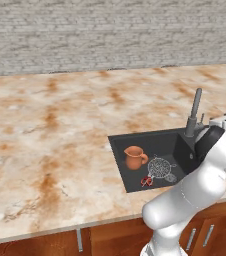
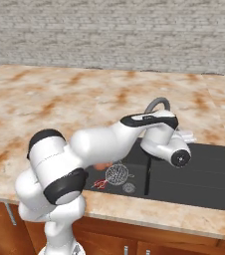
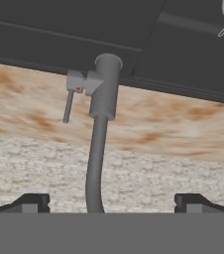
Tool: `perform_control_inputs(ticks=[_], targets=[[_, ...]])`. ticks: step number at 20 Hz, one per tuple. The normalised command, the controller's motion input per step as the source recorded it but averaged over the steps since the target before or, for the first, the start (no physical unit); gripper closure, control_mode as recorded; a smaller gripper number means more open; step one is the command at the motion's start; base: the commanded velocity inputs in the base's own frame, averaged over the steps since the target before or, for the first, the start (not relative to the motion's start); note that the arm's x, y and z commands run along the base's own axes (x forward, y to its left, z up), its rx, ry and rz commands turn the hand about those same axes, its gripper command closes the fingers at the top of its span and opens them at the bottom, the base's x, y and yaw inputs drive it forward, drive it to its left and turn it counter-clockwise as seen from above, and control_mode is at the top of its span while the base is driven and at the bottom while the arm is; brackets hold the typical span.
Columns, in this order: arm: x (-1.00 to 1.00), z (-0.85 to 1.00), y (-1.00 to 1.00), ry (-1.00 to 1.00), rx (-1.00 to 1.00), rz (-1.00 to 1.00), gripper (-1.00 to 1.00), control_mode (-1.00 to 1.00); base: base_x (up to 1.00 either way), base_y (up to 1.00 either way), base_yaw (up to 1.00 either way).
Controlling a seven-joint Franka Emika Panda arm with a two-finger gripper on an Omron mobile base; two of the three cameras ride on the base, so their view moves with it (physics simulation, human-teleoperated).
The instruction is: Pick the strainer and jug and place them in the sink. Then turn on the water.
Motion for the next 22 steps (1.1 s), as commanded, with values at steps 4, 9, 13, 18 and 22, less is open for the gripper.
perform_control_inputs(ticks=[4, 9, 13, 18, 22], targets=[[0.19, -0.03, 0.0, 0.0, 0.0, 0.0, -1.0, -1.0, 0.0, 0.0, 0.0], [0.0, 0.0, 0.0, 0.0, 0.0, 0.0, -1.0, -1.0, 0.0, 0.0, 0.0], [0.0, 0.0, 0.0, 0.0, 0.0, 0.0, -1.0, -1.0, 0.0, 0.0, 0.0], [0.1, 0.0, 0.0, 0.0, 0.0, -0.05, -1.0, -1.0, 0.0, 0.0, 0.0], [0.0, 0.0, 0.0, 0.0, 0.0, -0.02, -1.0, -1.0, 0.0, 0.0, 0.0]])
